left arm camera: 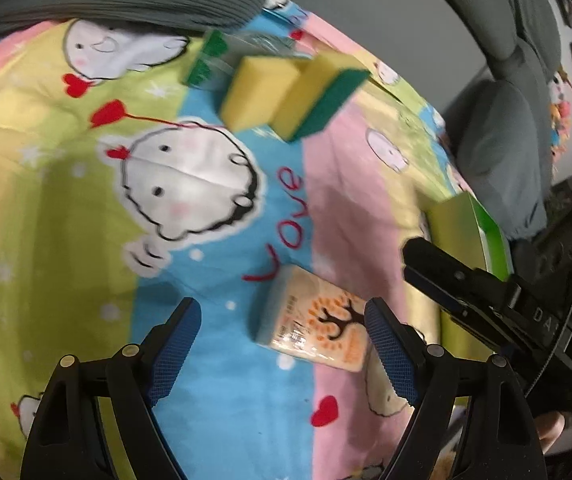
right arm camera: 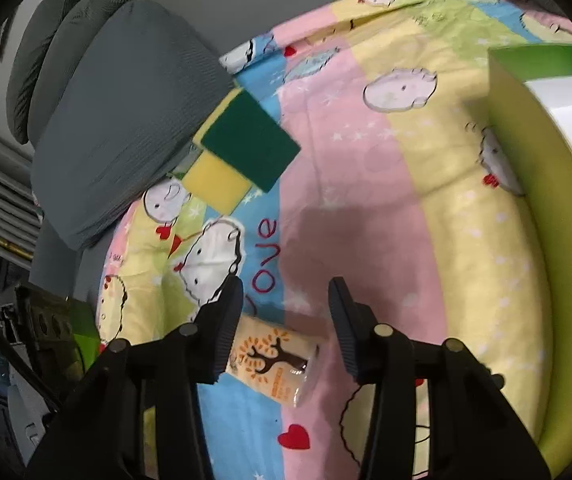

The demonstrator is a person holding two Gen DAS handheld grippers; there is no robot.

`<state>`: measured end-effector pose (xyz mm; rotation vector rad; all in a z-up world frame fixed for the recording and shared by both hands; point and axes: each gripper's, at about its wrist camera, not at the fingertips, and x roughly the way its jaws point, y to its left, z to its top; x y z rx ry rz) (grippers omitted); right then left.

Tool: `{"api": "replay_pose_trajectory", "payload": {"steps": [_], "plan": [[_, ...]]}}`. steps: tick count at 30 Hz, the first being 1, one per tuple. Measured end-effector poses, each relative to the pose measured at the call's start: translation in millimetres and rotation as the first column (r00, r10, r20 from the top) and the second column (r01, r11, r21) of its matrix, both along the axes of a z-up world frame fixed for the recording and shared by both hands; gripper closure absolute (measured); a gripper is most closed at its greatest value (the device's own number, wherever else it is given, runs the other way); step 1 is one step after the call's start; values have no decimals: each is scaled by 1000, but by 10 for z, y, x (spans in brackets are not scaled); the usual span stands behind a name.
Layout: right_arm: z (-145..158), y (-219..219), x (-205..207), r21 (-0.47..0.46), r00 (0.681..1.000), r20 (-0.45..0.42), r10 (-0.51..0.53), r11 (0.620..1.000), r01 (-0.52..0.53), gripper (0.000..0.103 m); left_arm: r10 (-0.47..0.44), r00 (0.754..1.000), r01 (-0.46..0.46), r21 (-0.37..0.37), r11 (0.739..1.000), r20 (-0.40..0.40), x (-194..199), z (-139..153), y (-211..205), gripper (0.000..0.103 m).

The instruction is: Organize objects

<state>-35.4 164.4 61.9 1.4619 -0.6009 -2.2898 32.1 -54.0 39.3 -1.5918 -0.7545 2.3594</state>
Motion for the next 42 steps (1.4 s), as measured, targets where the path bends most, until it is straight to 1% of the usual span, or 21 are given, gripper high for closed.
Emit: {"api": "replay_pose_trajectory", "payload": {"steps": [5,7,9,10,14,17,20,24,28,31,34,35,39,42], "plan": [[-67,-36,19,35,998,57,37,999,-40,58,-74,997,73,-46,996,-1,24,20,170,24],[-97,-3,37,27,996,72,47,998,-49,57,-89,996,89,-57,994,2,32,24,211,25],[-130,24,56,25,995,90,48,998,-50,57,-99,995,99,-70,993,8,35,11,258,32],[-144,30,63,22,994,98,53,998,-55,57,-107,994,109,-72,991,22,35,-14,292,33],[-217,7,78,-47,985,135,103,994,-97,56,-140,989,145,-117,982,52,37,-78,425,37],[-290,-37,70,-33,980,162,116,993,-112,55,-157,986,162,-133,978,52,54,-83,474,42],[-368,-73,54,-38,972,201,122,992,-117,55,-152,987,157,-134,978,46,77,-78,475,46],[-358,-113,38,-7,978,177,115,993,-115,55,-149,988,153,-132,979,41,75,-64,475,49],[-353,-110,30,-13,979,173,105,994,-104,55,-150,988,152,-159,976,25,81,-4,495,49],[-258,-86,55,-11,986,139,95,995,-94,55,-153,988,147,-178,973,-23,92,114,538,49],[-119,-66,99,9,994,78,78,997,-79,54,-153,984,131,-209,969,-93,134,257,593,49],[-69,-63,118,16,996,56,74,997,-75,53,-153,982,127,-212,969,-110,138,288,616,49],[164,-26,194,34,997,-53,61,998,-59,51,-144,967,95,-227,969,-212,185,482,659,49],[292,-1,244,29,993,-106,48,999,-45,51,-135,949,67,-233,970,-286,238,622,688,49]]}}
